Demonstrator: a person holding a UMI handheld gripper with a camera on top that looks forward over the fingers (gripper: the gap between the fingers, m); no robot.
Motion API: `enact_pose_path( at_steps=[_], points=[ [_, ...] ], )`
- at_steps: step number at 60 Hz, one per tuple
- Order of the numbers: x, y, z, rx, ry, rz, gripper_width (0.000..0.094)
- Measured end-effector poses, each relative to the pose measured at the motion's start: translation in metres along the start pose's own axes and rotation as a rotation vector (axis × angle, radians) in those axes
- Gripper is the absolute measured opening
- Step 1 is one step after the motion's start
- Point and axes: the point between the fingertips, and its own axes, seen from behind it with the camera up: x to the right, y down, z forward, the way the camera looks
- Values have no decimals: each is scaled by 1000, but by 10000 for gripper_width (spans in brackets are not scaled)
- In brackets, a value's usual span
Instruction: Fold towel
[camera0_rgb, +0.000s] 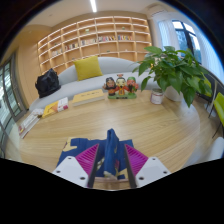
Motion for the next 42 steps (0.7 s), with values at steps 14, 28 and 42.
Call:
enact_pose_path(
  at_steps=[14,28,42],
  points=[
    [70,-9,-50,39,104,-73,853],
    [41,-23,-128,97,50,-162,852],
    [24,-16,-186,121,25,-217,855]
  ],
)
